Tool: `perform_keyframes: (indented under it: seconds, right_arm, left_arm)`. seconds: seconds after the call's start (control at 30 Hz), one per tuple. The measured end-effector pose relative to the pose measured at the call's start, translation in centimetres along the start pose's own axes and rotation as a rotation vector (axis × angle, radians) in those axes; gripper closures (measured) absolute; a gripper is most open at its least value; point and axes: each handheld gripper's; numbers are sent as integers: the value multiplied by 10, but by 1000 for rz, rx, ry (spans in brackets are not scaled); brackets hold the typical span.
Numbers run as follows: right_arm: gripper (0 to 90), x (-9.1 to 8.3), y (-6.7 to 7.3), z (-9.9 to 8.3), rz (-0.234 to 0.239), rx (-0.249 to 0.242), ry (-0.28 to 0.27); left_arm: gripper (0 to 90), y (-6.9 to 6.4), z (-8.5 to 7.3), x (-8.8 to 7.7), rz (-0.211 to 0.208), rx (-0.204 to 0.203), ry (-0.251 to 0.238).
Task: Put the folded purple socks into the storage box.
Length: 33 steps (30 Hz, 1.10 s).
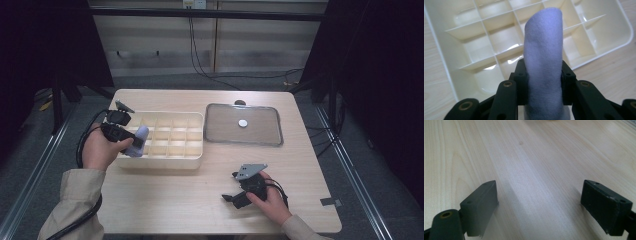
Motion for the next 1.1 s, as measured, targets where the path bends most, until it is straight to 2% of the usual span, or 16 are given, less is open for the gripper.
perform_keyframes:
  seconds: [0.4,0.53,0.77,1.0,1.07,1.1]
  right_arm:
    - [132,0,1,0,6,7,5]
    - [132,0,1,0,7,5,5]
    - [132,0,0,0,7,1,2]
    - [132,0,0,0,8,0,2]
    - [132,0,1,0,8,0,1]
    - [132,0,1,0,9,0,1]
  left_arm:
    - [670,9,3,7,0,-2,-5]
    - [667,13,4,8,2,-17,-8]
    - [667,20,4,11,18,-33,-15]
    - [667,26,5,14,38,-22,-20]
    - [667,30,4,16,45,-41,-23]
    - [667,32,4,17,51,-36,-18]
Point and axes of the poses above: each handheld gripper's, and its own axes: x roughly forward along the jaws, z roughly out of its top, y roughly to its left, and after that the axes turned 5 degrees about -z, right-handed
